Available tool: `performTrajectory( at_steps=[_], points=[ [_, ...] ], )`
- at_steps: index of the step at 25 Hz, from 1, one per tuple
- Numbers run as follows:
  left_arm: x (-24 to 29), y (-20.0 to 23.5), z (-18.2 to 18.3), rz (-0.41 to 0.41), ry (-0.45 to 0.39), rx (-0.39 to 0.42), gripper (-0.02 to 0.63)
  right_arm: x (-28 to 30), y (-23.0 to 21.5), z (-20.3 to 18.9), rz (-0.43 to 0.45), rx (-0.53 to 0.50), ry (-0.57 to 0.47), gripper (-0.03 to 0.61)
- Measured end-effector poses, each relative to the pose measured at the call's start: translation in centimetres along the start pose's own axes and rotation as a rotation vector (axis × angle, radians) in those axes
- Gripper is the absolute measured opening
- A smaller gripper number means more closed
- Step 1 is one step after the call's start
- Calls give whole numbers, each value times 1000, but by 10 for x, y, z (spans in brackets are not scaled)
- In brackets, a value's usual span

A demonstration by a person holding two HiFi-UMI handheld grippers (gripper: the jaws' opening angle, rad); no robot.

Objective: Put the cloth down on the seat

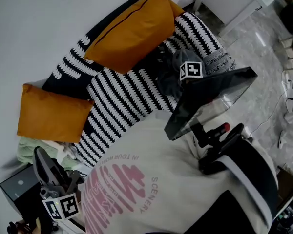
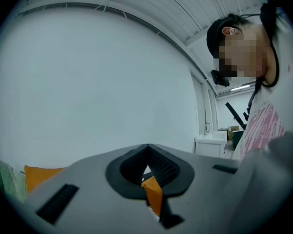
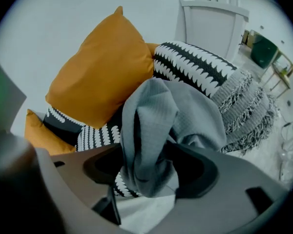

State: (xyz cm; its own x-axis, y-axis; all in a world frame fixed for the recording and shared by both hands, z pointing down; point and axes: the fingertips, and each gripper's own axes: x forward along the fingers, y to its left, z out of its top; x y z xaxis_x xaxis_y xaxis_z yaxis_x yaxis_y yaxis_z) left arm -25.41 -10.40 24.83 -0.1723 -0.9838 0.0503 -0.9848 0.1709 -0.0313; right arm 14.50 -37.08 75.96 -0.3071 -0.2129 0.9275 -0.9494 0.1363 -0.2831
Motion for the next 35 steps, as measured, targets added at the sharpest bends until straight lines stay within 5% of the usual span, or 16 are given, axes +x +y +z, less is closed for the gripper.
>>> performTrajectory(
  at_steps=[4, 12, 18, 19, 22, 25, 35],
  points=[
    [-2, 7, -2, -7, -5, -10, 2, -10, 2, -3, 63, -49, 22, 442],
    [-15, 21, -5, -48, -36, -32, 2, -100, -1, 93, 219, 209, -371, 440],
    [-42, 33, -5, -92, -57, -48, 2, -165, 61, 103, 303, 50, -538, 428],
    [-47, 35, -3, -101, -63, -48, 2, -177, 71, 101, 321, 32, -566, 403],
    [-58, 41, 2, -129, -77, -50, 2, -218, 97, 97, 361, -6, -668, 162],
    [-68, 43, 4, -164, -81, -54, 2, -258, 120, 85, 390, -69, -736, 59],
    [-114, 32, 6, -313, -77, -78, 2, -383, 202, -10, 548, -229, -940, 17]
  ],
)
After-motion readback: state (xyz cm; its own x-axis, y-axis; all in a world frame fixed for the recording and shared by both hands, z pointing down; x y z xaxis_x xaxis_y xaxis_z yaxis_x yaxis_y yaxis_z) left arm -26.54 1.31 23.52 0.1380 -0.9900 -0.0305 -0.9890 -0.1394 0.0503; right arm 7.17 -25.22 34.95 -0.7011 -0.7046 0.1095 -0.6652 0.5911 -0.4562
